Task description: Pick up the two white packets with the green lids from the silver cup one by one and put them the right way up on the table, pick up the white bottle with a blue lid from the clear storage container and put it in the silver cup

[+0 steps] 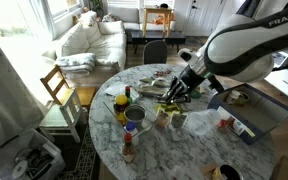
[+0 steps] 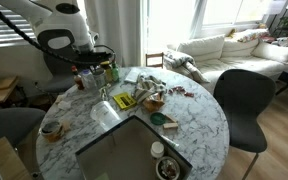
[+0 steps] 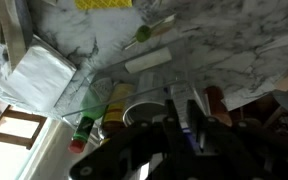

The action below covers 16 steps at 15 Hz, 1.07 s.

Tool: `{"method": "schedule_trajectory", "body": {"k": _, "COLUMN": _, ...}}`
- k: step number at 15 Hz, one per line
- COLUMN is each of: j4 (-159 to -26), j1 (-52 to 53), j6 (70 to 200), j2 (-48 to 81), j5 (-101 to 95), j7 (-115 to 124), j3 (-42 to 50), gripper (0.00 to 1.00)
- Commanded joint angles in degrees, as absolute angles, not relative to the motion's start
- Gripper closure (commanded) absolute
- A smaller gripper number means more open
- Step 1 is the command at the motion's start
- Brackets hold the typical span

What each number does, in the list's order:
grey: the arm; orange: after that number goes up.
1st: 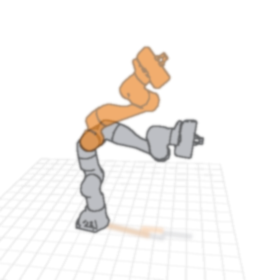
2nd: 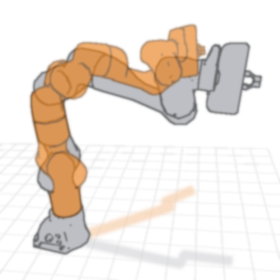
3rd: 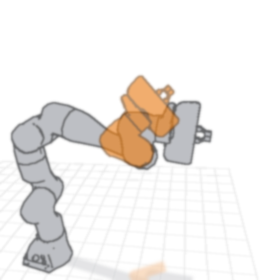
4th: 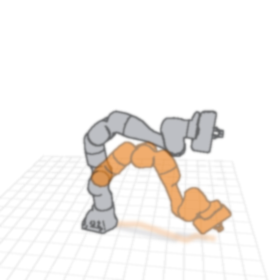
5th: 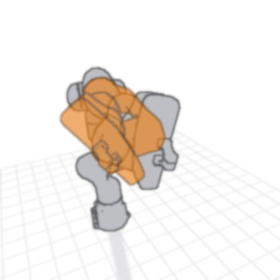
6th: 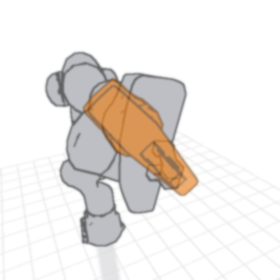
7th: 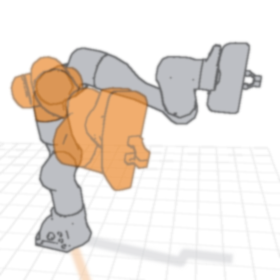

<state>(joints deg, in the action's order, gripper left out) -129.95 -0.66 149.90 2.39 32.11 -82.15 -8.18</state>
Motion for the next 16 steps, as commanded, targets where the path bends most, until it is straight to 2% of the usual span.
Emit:
{"method": "schedule_trajectory", "body": {"k": 1, "j4": -134.3, "j1": 0.4, "j6": 150.6, "j2": -0.4, "j5": 30.2, "j7": -79.7, "j3": -6.4, "gripper": 0.95}}
{"method": "schedule_trajectory", "body": {"k": 3, "j4": -134.8, "j1": 0.7, "j6": 150.6, "j2": -0.6, "j5": 31.1, "j7": -80.4, "j3": -6.3, "gripper": 0.95}}
{"method": "schedule_trajectory", "body": {"k": 4, "j4": -134.9, "j1": 0.9, "j6": 150.7, "j2": -0.7, "j5": 31.3, "j7": -80.6, "j3": -6.4, "gripper": 0.90}}
{"method": "schedule_trajectory", "body": {"k": 5, "j4": -135.0, "j1": 1.1, "j6": 150.9, "j2": -0.8, "j5": 31.0, "j7": -80.4, "j3": -6.4, "gripper": 0.56}}
{"method": "schedule_trajectory", "body": {"k": 6, "j4": -134.8, "j1": 1.4, "j6": 151.1, "j2": -1.0, "j5": 31.4, "j7": -80.7, "j3": -6.5, "gripper": 0.60}}
{"method": "schedule_trajectory", "body": {"k": 7, "j4": -134.6, "j1": 1.6, "j6": 151.5, "j2": -1.0, "j5": 31.9, "j7": -80.8, "j3": -6.5, "gripper": 0.60}}
{"method": "schedule_trajectory", "body": {"k": 8, "j4": -134.3, "j1": 1.9, "j6": 152.5, "j2": -0.8, "j5": 32.3, "j7": -80.3, "j3": -6.6, "gripper": 0.55}}
{"method": "schedule_trajectory", "body": {"k": 14, "j4": -131.3, "j1": 1.5, "j6": 158.4, "j2": 4.8, "j5": 27.2, "j7": -67.8, "j3": -5.6, "gripper": 0.09}}
{"method": "schedule_trajectory", "body": {"k": 15, "j4": -130.5, "j1": 1.3, "j6": 158.1, "j2": 6.3, "j5": 23.4, "j7": -63.5, "j3": -5.0, "gripper": 0.02}}
{"method": "schedule_trajectory", "body": {"k": 16, "j4": -129.5, "j1": 1.1, "j6": 156.8, "j2": 7.5, "j5": 19.3, "j7": -59.4, "j3": -4.3, "gripper": 0.00}}
